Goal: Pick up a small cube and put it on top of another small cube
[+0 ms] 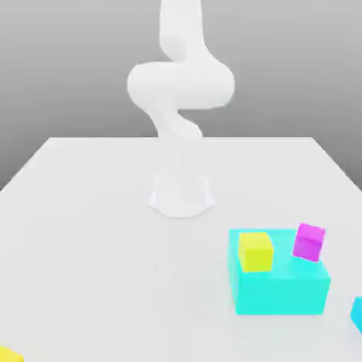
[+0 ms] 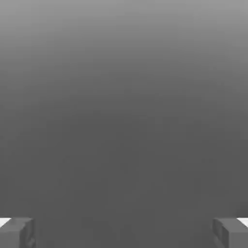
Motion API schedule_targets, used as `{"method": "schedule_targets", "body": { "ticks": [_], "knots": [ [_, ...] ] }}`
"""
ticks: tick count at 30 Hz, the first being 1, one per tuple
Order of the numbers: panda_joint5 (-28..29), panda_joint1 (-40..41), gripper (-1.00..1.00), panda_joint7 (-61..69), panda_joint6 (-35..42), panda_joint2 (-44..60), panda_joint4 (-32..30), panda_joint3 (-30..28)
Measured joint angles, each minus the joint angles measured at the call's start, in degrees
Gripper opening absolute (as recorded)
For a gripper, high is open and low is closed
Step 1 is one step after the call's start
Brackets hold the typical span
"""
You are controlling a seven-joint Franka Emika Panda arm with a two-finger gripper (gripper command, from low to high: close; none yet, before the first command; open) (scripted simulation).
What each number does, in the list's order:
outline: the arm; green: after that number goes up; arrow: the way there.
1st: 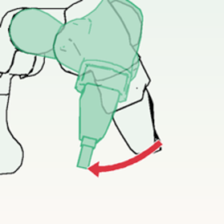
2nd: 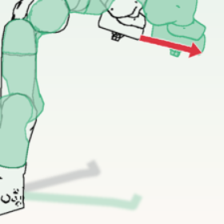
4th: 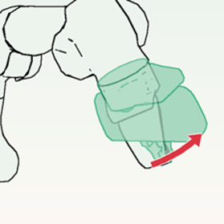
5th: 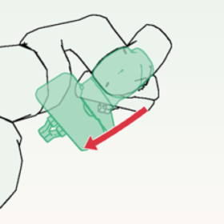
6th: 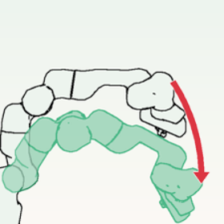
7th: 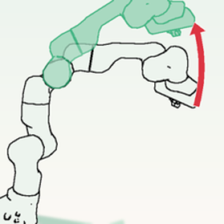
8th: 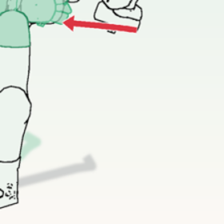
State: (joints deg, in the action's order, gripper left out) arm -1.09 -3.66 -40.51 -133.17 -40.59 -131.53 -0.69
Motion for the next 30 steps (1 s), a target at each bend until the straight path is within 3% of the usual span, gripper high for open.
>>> {"method": "schedule_targets", "body": {
  "ticks": [8, 18, 24, 30],
  "knots": [
    [-3.5, -11.2, 0.0, 17.3, -4.5, 17.0, 0.8, -1.4],
    [-5.7, -20.7, 0.0, 37.0, -10.0, 37.8, 1.8, 2.1],
    [-2.5, -25.2, 0.0, 45.6, -13.7, 50.0, 2.3, 4.5],
    [4.7, -29.4, 0.0, 50.6, -17.6, 62.2, 2.9, 6.1]
  ]
}}
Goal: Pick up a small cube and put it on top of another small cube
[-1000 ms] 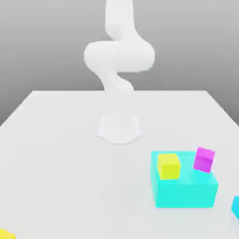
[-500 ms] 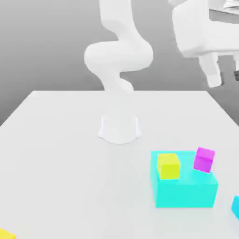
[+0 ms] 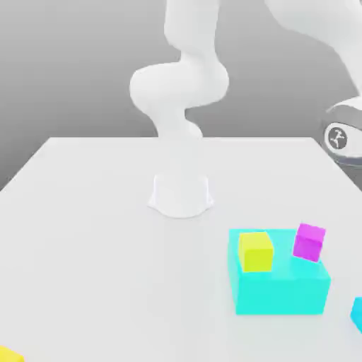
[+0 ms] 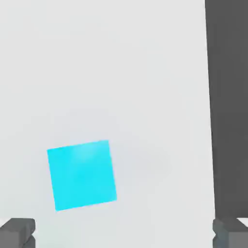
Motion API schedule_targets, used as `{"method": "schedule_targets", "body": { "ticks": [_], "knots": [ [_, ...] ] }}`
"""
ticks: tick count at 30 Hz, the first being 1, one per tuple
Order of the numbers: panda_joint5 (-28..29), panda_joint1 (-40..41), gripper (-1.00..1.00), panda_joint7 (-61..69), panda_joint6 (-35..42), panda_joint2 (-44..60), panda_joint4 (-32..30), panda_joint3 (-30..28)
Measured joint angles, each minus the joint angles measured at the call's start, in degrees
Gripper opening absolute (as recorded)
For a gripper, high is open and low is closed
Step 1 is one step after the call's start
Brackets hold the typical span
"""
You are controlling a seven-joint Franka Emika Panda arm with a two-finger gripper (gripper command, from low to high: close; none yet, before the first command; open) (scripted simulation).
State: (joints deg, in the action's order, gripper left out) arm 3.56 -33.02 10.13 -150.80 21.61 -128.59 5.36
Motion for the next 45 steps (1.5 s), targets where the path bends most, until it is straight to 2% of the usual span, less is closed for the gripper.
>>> {"method": "schedule_targets", "body": {
  "ticks": [3, 4, 11, 15, 21, 25, 36, 41, 42, 45],
  "knots": [
    [1.6, -1.1, 0.0, -0.2, -4.4, 6.2, 1.2, -0.8],
    [1.9, -1.3, -1.0, -0.4, -5.9, 8.2, 1.6, -1.0],
    [2.0, -1.4, -1.0, -0.4, -6.1, 8.5, 1.6, -1.1],
    [0.7, -0.7, -1.0, 0.5, -0.6, 1.6, 0.1, -0.2],
    [-5.5, 2.4, -1.0, -2.0, 4.5, -10.4, -7.0, -1.1],
    [-7.6, 4.6, -1.0, -5.7, 7.6, -18.6, -12.1, -2.7],
    [-5.1, 12.6, -1.0, -21.4, 15.6, -41.3, -26.4, -3.9],
    [-4.5, 13.6, -1.0, -23.1, 6.2, -35.6, -30.1, -3.6],
    [-4.5, 13.7, 1.0, -23.2, 4.5, -34.3, -30.5, -3.6],
    [-4.5, 13.7, 1.0, -23.2, 4.5, -34.3, -30.5, -3.6]
  ]
}}
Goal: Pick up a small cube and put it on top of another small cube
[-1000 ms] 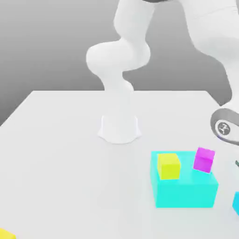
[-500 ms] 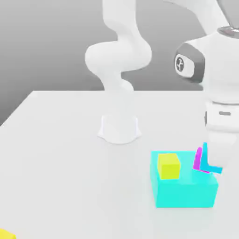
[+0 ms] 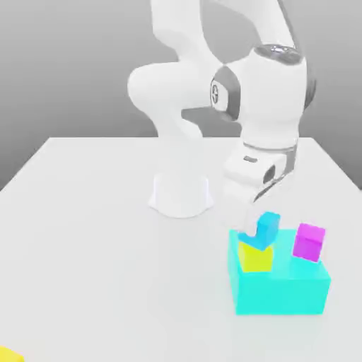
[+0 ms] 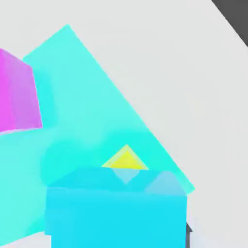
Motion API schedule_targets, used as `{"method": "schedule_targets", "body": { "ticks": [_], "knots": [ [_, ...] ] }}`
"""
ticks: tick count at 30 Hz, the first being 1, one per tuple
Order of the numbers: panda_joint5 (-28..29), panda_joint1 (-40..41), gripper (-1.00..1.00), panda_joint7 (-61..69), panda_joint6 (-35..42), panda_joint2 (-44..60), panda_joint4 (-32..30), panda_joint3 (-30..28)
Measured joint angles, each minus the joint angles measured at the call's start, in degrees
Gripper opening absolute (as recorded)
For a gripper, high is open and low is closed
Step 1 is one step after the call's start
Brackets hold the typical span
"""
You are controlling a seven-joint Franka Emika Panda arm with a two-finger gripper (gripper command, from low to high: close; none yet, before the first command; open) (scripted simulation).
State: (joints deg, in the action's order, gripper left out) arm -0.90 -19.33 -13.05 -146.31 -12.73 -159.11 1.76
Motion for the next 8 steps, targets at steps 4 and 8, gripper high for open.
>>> {"method": "schedule_targets", "body": {
  "ticks": [4, 8],
  "knots": [
    [0.1, 0.1, 1.0, -0.1, -0.1, 0.0, 0.0, 0.1],
    [0.1, -0.1, 1.0, -0.1, 8.2, -6.4, 2.0, -0.1]
  ]
}}
